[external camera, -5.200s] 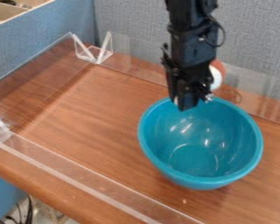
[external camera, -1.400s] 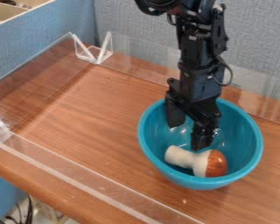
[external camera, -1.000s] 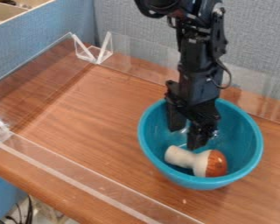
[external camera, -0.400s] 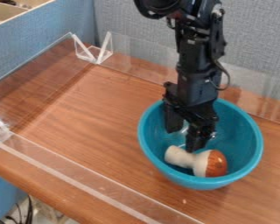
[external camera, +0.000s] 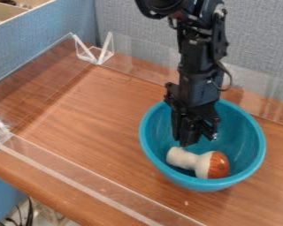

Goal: Put the mushroom in the blue bowl

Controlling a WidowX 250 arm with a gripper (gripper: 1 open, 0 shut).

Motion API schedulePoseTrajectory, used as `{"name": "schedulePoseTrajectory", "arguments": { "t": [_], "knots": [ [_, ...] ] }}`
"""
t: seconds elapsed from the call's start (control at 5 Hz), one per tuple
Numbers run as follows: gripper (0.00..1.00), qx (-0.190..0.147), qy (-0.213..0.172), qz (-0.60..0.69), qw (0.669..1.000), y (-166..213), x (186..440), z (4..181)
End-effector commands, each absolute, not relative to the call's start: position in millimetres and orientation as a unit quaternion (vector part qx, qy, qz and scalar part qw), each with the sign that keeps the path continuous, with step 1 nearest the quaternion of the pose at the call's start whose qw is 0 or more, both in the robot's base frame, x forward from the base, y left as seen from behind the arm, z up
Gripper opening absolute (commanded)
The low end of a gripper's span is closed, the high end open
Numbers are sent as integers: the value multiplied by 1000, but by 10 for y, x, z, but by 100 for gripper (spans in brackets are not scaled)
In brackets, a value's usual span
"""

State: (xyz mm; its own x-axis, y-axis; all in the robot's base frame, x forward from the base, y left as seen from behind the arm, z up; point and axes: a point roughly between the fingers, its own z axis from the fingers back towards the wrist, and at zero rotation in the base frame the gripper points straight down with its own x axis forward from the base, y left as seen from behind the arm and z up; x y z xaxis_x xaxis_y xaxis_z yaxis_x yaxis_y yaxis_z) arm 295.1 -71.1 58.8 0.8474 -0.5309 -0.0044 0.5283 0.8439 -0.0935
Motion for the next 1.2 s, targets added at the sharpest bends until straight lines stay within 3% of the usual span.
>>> {"name": "schedulePoseTrajectory", "arguments": {
  "t": [0.0, 0.2, 1.0],
  "knots": [
    [0, -41, -17, -267, 963, -640, 3000, 814],
    [100, -42, -21, -259, 965, -610, 2999, 895],
    [100, -34, -25, -232, 972, -424, 3037, 1267]
  ]
}}
